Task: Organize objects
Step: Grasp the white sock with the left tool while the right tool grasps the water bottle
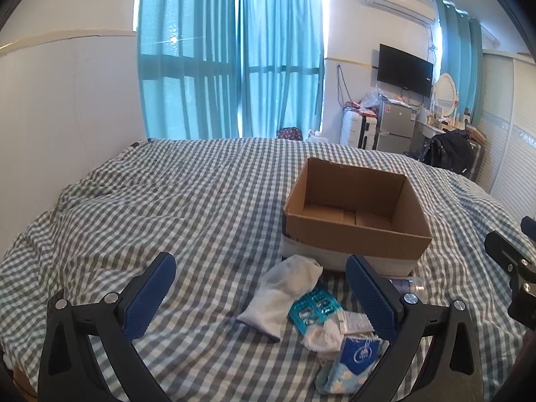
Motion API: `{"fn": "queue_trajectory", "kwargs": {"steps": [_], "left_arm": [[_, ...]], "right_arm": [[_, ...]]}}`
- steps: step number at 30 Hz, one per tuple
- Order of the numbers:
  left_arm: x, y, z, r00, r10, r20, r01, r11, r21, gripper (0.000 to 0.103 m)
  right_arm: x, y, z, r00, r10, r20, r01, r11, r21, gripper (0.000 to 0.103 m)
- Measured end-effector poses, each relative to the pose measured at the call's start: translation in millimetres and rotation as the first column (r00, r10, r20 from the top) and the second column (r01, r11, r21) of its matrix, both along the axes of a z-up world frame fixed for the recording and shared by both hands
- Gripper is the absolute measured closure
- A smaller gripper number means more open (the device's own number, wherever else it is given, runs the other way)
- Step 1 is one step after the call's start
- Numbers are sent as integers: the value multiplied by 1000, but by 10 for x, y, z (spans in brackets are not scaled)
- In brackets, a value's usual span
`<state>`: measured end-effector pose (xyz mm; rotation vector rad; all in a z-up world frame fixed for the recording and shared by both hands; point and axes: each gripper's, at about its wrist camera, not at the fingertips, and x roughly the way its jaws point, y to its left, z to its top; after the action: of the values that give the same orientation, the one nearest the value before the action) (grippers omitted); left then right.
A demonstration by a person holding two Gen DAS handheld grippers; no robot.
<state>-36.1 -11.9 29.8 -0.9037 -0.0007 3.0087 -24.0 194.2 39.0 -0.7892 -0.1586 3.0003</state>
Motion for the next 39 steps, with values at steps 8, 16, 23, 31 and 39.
{"fn": "queue_trajectory", "kwargs": {"steps": [8, 16, 23, 31, 39], "left_arm": [[-548, 105, -450, 990, -27, 139, 29, 999, -14, 0], [-910, 228, -1198, 951, -23, 308, 57, 993, -103, 6], [-1002, 268, -1463, 933, -51, 357, 101, 987, -124, 21], [-1025, 245, -1493, 928, -91, 360, 119, 991, -55, 59], [-784, 209, -1275, 947, -64, 315, 93, 993, -76, 67]], "right_arm": [[-500, -46, -346, 993, 43, 109, -41, 999, -16, 0], [-878, -164, -1046, 955, 74, 287, -68, 997, -29, 0], [-1099, -331, -1441, 921, 52, 387, -35, 998, -49, 0], [-1177, -289, -1618, 918, 16, 397, -7, 1000, -24, 5], [-950, -200, -1469, 927, 41, 372, -24, 998, -52, 6]]}}
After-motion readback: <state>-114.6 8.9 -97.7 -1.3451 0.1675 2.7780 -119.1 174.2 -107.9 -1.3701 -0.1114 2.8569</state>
